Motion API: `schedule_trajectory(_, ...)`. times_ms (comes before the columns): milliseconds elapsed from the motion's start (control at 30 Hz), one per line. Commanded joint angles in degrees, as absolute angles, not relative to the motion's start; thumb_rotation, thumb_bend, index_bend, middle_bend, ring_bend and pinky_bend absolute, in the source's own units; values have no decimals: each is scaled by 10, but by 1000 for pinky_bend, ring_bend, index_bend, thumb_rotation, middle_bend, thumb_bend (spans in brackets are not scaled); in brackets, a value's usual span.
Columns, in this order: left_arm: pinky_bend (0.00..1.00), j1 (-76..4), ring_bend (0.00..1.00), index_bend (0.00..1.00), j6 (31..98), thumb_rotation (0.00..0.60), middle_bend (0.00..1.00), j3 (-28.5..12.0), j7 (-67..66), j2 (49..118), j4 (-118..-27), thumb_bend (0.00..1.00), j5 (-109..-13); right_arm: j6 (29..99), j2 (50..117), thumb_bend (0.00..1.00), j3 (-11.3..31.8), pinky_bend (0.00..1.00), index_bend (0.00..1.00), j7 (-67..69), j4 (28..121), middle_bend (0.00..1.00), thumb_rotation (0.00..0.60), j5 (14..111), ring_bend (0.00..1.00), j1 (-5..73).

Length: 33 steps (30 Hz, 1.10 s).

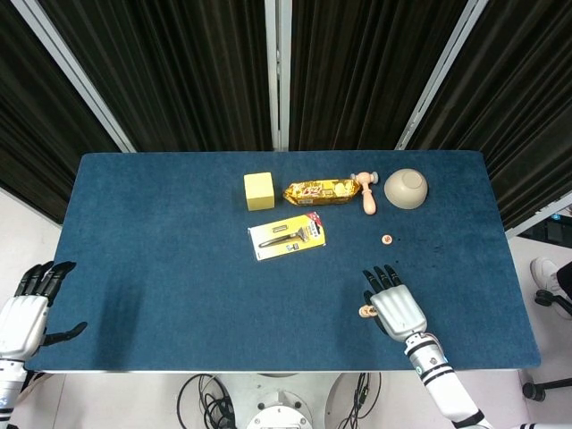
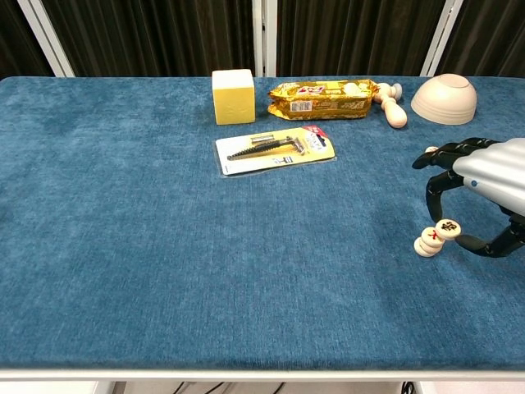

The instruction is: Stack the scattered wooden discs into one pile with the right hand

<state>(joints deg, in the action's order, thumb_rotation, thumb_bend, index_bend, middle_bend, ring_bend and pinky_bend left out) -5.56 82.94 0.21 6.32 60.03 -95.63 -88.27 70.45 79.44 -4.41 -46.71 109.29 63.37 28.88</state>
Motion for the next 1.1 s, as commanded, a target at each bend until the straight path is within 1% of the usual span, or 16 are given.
schedule_trajectory(33, 0, -56, 0, 105, 829, 600, 88, 2, 63, 601, -956, 127, -883, 705, 800, 317, -42, 0, 545, -468, 1090, 89, 600, 635, 0, 287)
schedule_trajectory(700, 0, -54, 0, 105, 834, 600, 88, 0, 66, 599, -956, 126, -881, 695, 810, 317, -30, 0, 542, -474, 1080, 87, 600, 626, 0, 285)
schedule_trajectory(1100, 0, -53, 0, 105, 834, 600, 88, 1, 64, 598, -957, 127, -883, 693, 807, 315, -30, 0, 509, -475, 1083, 82, 600, 629, 0, 283)
